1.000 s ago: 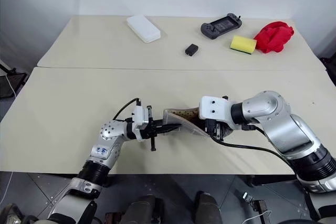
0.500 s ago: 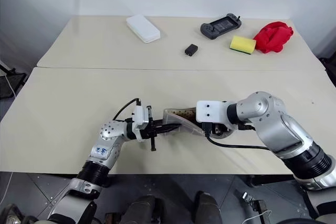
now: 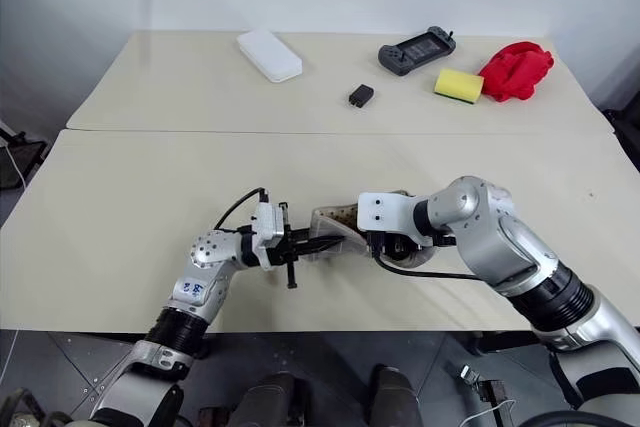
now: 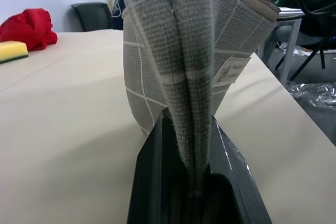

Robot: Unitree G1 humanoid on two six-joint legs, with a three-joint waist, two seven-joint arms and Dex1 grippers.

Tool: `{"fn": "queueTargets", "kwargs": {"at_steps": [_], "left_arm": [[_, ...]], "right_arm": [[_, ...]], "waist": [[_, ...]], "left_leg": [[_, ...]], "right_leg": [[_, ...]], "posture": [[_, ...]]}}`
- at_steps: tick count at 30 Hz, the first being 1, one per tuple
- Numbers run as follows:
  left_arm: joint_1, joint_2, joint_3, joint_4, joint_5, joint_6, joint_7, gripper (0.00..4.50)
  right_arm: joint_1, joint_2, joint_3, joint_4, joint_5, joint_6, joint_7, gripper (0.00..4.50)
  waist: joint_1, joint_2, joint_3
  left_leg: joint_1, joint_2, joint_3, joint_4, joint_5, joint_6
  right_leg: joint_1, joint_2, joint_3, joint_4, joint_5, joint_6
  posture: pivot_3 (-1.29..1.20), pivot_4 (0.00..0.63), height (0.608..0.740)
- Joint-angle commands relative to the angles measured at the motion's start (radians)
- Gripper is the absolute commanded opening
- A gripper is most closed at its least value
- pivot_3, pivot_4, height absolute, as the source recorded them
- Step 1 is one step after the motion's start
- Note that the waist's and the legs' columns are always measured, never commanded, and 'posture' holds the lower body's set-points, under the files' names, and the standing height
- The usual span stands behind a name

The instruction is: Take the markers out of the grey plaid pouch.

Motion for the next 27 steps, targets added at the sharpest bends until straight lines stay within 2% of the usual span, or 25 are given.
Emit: {"fn": "queueTargets", "kwargs": {"at_steps": [1,4,8,12,17,20,24,27], "left_arm": [[0.017,-0.002,-0.001,-0.053,0.009,-0.051,0.006,0.00],[0.025,-0.003,-0.006,-0.055,0.014,-0.056,0.009,0.00],[0.031,-0.008,-0.013,-0.060,0.009,-0.045,0.012,0.00],[0.026,-0.014,-0.015,-0.058,0.007,-0.035,0.014,0.00],[0.015,-0.015,-0.007,-0.049,0.000,-0.022,0.017,0.00],[0.013,-0.015,-0.001,-0.049,-0.001,-0.015,0.022,0.00],[0.019,-0.012,0.004,-0.054,-0.001,-0.010,0.025,0.00],[0.026,-0.005,0.010,-0.054,0.001,-0.011,0.031,0.00]], "right_arm": [[0.031,-0.007,-0.037,-0.020,0.012,0.005,-0.012,3.11],[0.043,-0.011,-0.034,-0.039,0.022,0.018,0.001,3.92],[0.056,-0.011,0.001,-0.002,-0.013,-0.005,-0.012,3.92],[0.031,0.066,0.050,0.103,-0.054,-0.015,-0.059,3.92],[0.018,0.108,0.103,0.167,-0.090,-0.016,-0.050,3.92],[0.014,0.124,0.095,0.162,-0.087,-0.019,-0.047,3.34],[0.011,0.102,0.071,0.135,-0.085,-0.047,-0.029,2.05],[0.003,0.077,-0.008,0.089,-0.043,-0.124,-0.019,1.07]], "waist": [[0.000,0.000,0.000],[-0.004,0.000,0.000],[-0.008,0.000,0.000],[-0.016,-0.001,-0.001],[-0.019,-0.003,-0.003],[-0.020,-0.006,-0.006],[-0.018,-0.006,-0.006],[-0.015,-0.006,-0.006]], "left_leg": [[0.000,0.000,0.000,0.000,0.000,0.000],[0.000,0.000,0.000,0.000,0.000,0.000],[0.000,0.000,0.000,0.000,0.000,0.000],[0.000,0.000,0.000,0.000,0.000,0.000],[0.002,0.001,0.000,0.000,0.000,0.000],[0.003,0.001,0.000,0.000,0.000,-0.001],[0.003,0.003,0.000,0.001,0.000,-0.001],[0.002,0.004,0.000,0.001,0.000,0.000]], "right_leg": [[0.000,0.000,0.000,0.000,0.000,0.000],[0.000,0.000,0.000,0.000,0.000,0.000],[0.000,0.000,0.000,0.000,0.000,0.000],[0.000,0.000,0.000,0.000,0.000,0.000],[0.001,0.000,0.000,0.001,0.000,0.000],[0.001,0.000,0.000,0.001,0.000,-0.001],[0.002,0.000,0.000,0.001,0.000,-0.001],[0.002,-0.001,0.001,0.001,0.000,-0.001]], "posture": [[0.00,0.150,0.740],[0.00,0.150,0.740],[0.00,0.150,0.740],[0.00,0.150,0.740],[0.00,0.150,0.740],[0.00,0.150,0.740],[0.00,0.150,0.740],[0.00,0.150,0.740]]}}
